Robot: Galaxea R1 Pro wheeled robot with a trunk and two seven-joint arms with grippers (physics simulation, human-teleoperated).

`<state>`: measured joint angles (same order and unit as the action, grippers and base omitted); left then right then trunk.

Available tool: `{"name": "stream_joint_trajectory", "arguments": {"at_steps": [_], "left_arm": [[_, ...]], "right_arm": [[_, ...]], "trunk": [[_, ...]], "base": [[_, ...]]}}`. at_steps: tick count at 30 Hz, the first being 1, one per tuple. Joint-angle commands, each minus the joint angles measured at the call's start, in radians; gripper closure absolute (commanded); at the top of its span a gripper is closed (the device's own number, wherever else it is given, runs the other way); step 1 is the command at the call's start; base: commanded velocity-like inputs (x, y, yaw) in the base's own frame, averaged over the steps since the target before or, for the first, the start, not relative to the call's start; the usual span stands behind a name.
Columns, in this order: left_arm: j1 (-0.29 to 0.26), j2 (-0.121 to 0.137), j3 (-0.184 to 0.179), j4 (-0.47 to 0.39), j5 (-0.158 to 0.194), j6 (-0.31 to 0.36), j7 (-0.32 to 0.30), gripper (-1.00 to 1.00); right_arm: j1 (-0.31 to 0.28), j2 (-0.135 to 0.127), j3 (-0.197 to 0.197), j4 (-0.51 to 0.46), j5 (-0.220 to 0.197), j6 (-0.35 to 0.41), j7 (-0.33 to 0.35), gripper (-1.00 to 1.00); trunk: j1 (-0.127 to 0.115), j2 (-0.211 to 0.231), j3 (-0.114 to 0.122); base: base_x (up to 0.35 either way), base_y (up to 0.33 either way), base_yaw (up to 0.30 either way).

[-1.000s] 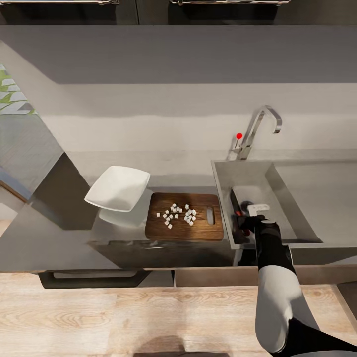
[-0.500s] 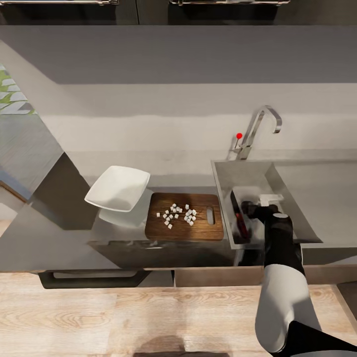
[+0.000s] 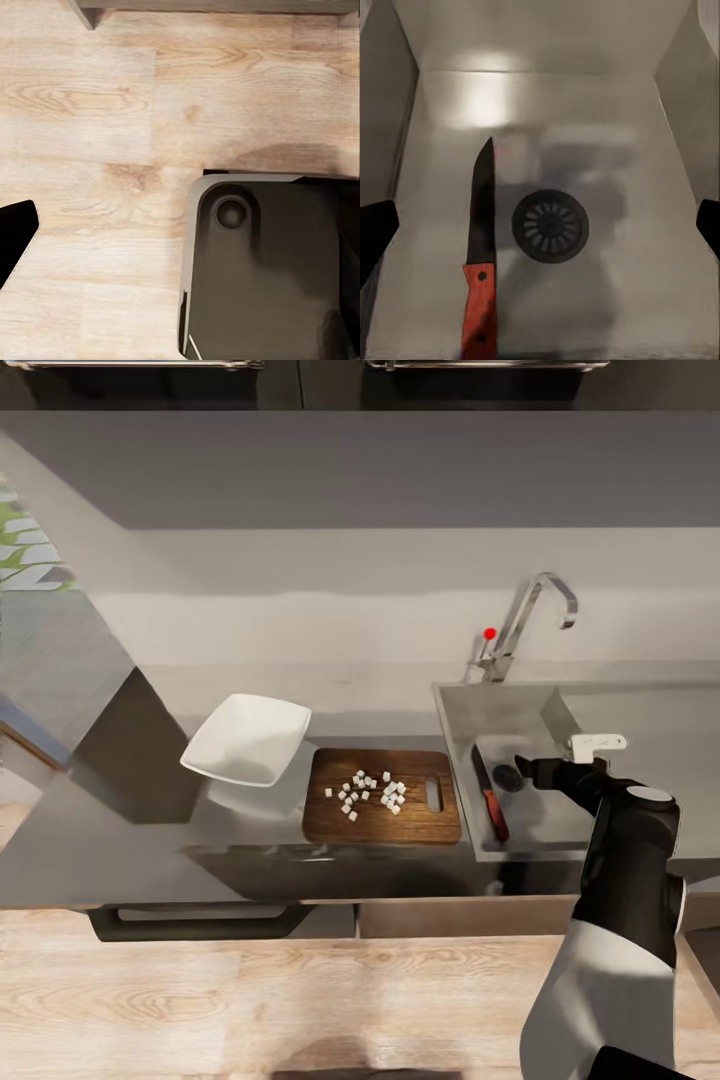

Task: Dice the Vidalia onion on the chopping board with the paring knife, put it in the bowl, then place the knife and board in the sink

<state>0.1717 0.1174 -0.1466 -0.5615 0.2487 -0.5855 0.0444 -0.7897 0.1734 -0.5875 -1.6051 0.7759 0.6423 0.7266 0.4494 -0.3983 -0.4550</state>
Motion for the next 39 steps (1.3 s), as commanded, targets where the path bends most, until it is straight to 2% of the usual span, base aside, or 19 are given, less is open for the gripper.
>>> {"name": "stream_joint_trajectory", "arguments": {"at_steps": [1, 10, 19, 29, 39], "left_arm": [[0.0, 0.002, -0.008, -0.001, 0.009, -0.002, 0.005, -1.0], [0.0, 0.002, -0.008, -0.004, 0.009, -0.002, 0.005, -1.0], [0.0, 0.002, -0.008, -0.005, 0.008, -0.002, 0.005, -1.0], [0.0, 0.002, -0.008, -0.007, 0.008, -0.002, 0.005, -1.0], [0.0, 0.002, -0.008, -0.006, 0.008, -0.002, 0.005, -1.0]], "right_arm": [[0.002, 0.001, -0.002, -0.002, 0.01, 0.001, 0.011, -1.0], [0.006, 0.001, -0.002, -0.002, 0.01, 0.002, 0.011, -1.0], [0.006, 0.001, -0.002, 0.0, 0.009, 0.005, 0.011, -1.0], [0.006, 0.001, -0.002, 0.003, 0.008, 0.007, 0.011, -1.0], [0.006, 0.001, -0.003, 0.028, 0.008, 0.007, 0.011, -1.0]], "trunk": [[0.001, -0.002, -0.001], [0.001, -0.002, -0.001], [0.001, -0.002, -0.001], [0.001, -0.002, -0.001], [0.001, -0.002, -0.001]], "base": [[-0.006, 0.278, 0.0], [-0.001, 0.272, 0.0], [-0.004, 0.022, 0.0], [-0.078, 0.222, 0.0], [-0.002, 0.044, 0.0]]}}
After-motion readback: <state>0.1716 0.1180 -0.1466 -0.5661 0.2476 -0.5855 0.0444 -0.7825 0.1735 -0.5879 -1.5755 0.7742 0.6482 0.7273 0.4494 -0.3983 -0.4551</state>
